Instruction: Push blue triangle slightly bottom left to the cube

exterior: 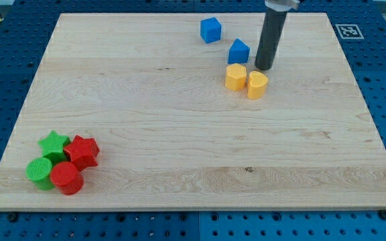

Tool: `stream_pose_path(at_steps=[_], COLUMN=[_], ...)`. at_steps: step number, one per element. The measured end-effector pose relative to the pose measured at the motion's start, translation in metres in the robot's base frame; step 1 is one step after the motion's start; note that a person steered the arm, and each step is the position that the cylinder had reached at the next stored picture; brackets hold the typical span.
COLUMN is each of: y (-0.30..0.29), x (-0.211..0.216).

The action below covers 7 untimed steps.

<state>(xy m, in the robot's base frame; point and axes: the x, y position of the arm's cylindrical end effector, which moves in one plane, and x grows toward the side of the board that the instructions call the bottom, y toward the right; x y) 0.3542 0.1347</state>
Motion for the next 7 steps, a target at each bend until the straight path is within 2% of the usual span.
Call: stream_pose_path(at_steps=[1,3,5,7], y=[-0.012,-0.067,-0.074,-0.106], x=[-0.017,-0.017,-0.017,-0.037])
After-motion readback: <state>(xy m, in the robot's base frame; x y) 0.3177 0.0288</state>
